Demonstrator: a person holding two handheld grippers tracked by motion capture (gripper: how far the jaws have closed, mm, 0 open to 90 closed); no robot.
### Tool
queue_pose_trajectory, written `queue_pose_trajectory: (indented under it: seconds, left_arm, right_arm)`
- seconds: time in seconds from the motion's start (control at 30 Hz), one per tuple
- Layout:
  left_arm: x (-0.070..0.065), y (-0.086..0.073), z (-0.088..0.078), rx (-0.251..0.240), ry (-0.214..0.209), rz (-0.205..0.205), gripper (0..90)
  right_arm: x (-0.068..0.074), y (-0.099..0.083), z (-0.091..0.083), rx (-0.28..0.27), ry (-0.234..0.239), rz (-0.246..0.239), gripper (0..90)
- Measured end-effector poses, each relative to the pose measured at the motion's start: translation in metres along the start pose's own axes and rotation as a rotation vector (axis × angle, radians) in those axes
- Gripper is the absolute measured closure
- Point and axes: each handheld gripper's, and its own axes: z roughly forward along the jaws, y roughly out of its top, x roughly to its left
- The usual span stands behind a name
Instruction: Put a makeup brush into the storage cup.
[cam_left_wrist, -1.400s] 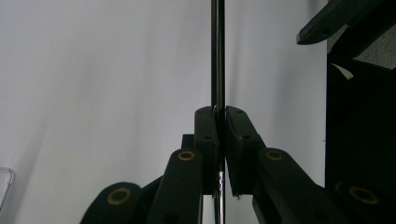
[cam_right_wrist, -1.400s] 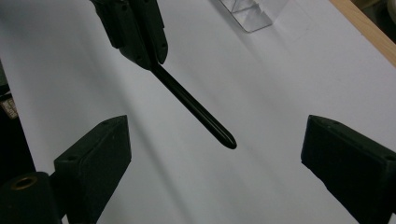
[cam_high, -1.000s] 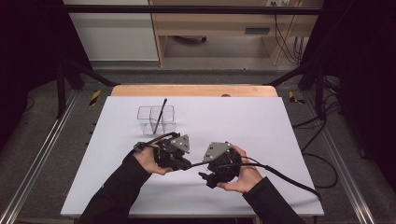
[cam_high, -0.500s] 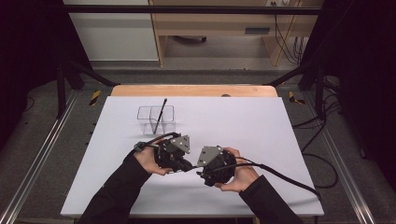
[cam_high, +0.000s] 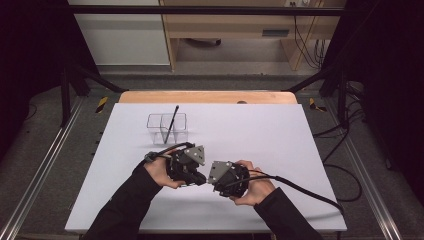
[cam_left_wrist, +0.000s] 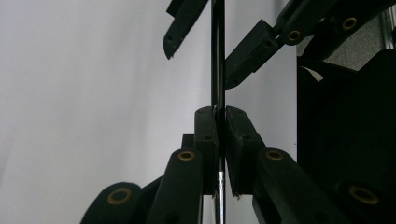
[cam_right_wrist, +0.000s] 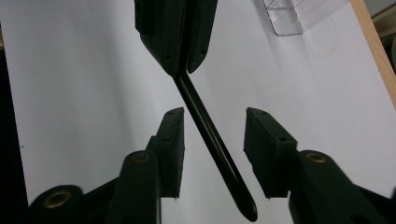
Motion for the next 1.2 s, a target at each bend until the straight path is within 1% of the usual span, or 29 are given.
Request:
queue_pose_trajectory:
  seconds: [0.1,0.13,0.3,0.4,0.47,0.6,0.7,0.73,0.83,0.87,0.97,1.13,1.2]
  left_arm:
    - [-0.0007,0.0002,-0.0012,-0.004,-0.001,0.002,83.5]
    - [-0.0005,0.0002,-0.0016,0.001,0.0,0.009,83.5]
    - [-0.0005,0.0001,-0.0013,0.004,-0.005,0.01,83.5]
    - [-0.001,-0.0001,-0.001,-0.003,-0.007,0.006,83.5]
    - [-0.0005,-0.0002,-0.002,0.004,-0.011,0.013,83.5]
    - [-0.0005,-0.0003,-0.0019,0.005,-0.017,0.012,83.5]
    - [-0.0006,-0.0002,-0.0017,0.009,-0.018,0.019,83.5]
    - [-0.0002,-0.0001,-0.0021,0.014,-0.018,0.027,83.4]
    - [-0.0002,-0.0005,-0.003,0.005,-0.02,0.027,83.3]
    - [-0.0017,-0.0009,-0.0024,-0.014,-0.021,0.009,83.2]
    - [-0.0007,-0.0015,-0.0044,-0.012,-0.014,0.016,82.5]
    - [0.0007,-0.0036,-0.008,-0.03,0.009,0.006,79.3]
    - [0.0012,-0.0045,-0.0092,-0.036,0.012,0.007,78.1]
  right_arm:
    - [-0.0003,0.0009,-0.0001,-0.008,0.003,-0.005,65.6]
    - [0.0,0.0011,-0.0002,-0.007,0.003,-0.006,66.5]
    - [0.0013,0.0015,0.0002,0.001,0.011,-0.02,69.8]
    - [0.0016,0.0016,0.0007,0.004,0.013,-0.03,71.2]
    - [0.0021,0.0016,0.0006,0.004,0.015,-0.036,72.0]
    - [0.0027,0.0019,0.0004,0.007,0.018,-0.045,72.9]
    - [0.003,0.0017,0.0004,0.009,0.026,-0.058,73.8]
    - [0.0032,0.0015,0.0003,0.009,0.029,-0.06,74.3]
    - [0.0033,0.001,-0.0002,0.007,0.035,-0.064,75.4]
    - [0.0031,0.0009,-0.0007,0.007,0.041,-0.059,75.6]
    - [0.0028,0.0008,-0.001,0.002,0.051,-0.054,77.3]
    - [0.0037,0.0012,-0.0004,-0.009,0.08,-0.048,82.7]
    - [0.0038,0.0013,-0.0003,-0.018,0.095,-0.036,83.8]
